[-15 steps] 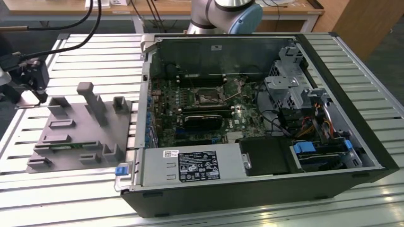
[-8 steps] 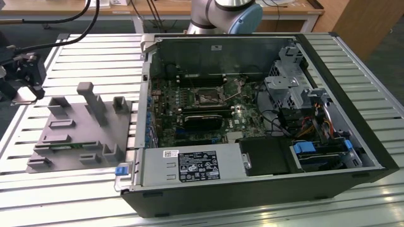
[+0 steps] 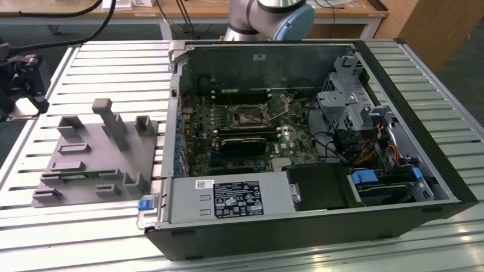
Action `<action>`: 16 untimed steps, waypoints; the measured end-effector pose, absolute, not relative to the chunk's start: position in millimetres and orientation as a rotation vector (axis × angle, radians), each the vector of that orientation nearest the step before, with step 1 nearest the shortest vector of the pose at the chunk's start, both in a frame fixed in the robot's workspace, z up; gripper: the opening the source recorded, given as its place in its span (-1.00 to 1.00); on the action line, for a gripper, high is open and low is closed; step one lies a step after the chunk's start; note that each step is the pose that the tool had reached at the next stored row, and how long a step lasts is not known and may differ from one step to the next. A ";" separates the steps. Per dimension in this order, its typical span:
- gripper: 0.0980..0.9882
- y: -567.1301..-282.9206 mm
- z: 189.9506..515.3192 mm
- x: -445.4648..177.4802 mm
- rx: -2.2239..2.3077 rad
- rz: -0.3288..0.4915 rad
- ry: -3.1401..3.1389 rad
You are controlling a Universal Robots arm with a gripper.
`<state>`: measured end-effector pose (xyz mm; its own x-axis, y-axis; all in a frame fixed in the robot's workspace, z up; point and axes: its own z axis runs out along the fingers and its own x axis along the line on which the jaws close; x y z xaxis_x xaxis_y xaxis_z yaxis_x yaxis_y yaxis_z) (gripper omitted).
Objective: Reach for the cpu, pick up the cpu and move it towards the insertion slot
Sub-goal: 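Pick up the cpu and move it towards the insertion slot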
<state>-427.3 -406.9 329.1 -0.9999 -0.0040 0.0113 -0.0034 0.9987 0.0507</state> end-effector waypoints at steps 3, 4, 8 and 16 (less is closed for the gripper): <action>0.00 -407.0 334.8 -427.3 0.006 -0.079 -3.129; 0.00 -406.9 336.6 -427.3 0.006 -0.079 -3.129; 0.00 -406.9 343.6 -427.3 0.006 -0.079 -3.129; 0.00 -407.0 358.3 -427.3 0.006 -0.079 -3.129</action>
